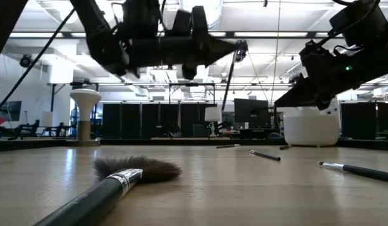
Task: Pick & Place Makeup Brushes
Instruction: Put the black lash brow brush into the white makeup holder
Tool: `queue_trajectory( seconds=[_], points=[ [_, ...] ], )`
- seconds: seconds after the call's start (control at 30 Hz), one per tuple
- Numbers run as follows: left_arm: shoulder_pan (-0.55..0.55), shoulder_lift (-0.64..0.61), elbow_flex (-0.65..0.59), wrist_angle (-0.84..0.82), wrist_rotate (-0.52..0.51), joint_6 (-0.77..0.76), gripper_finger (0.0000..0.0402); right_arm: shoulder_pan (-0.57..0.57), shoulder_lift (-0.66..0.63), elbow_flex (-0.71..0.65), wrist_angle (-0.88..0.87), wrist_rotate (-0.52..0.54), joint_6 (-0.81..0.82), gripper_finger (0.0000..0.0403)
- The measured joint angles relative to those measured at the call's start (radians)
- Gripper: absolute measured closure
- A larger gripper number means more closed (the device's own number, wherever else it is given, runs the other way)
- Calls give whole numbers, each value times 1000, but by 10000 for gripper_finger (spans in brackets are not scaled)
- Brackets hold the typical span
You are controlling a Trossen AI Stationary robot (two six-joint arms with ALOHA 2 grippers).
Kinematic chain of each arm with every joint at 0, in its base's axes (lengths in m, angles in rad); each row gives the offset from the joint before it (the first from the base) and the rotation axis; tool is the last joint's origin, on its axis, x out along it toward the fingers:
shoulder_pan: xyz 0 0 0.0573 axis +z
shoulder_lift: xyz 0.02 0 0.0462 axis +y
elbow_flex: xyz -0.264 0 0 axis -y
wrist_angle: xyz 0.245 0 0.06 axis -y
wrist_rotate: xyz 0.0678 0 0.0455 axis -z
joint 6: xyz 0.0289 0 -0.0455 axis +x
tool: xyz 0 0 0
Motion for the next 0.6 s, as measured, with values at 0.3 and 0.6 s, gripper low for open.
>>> queue_trajectory(
  seconds=[0.3,0.6],
  points=[
    [-67,0,23,-6,-21,25,402,0,0,-27,71,-136,-5,394],
    [-87,0,22,-22,-46,38,402,1,0,-19,130,-182,-26,394]
  ],
)
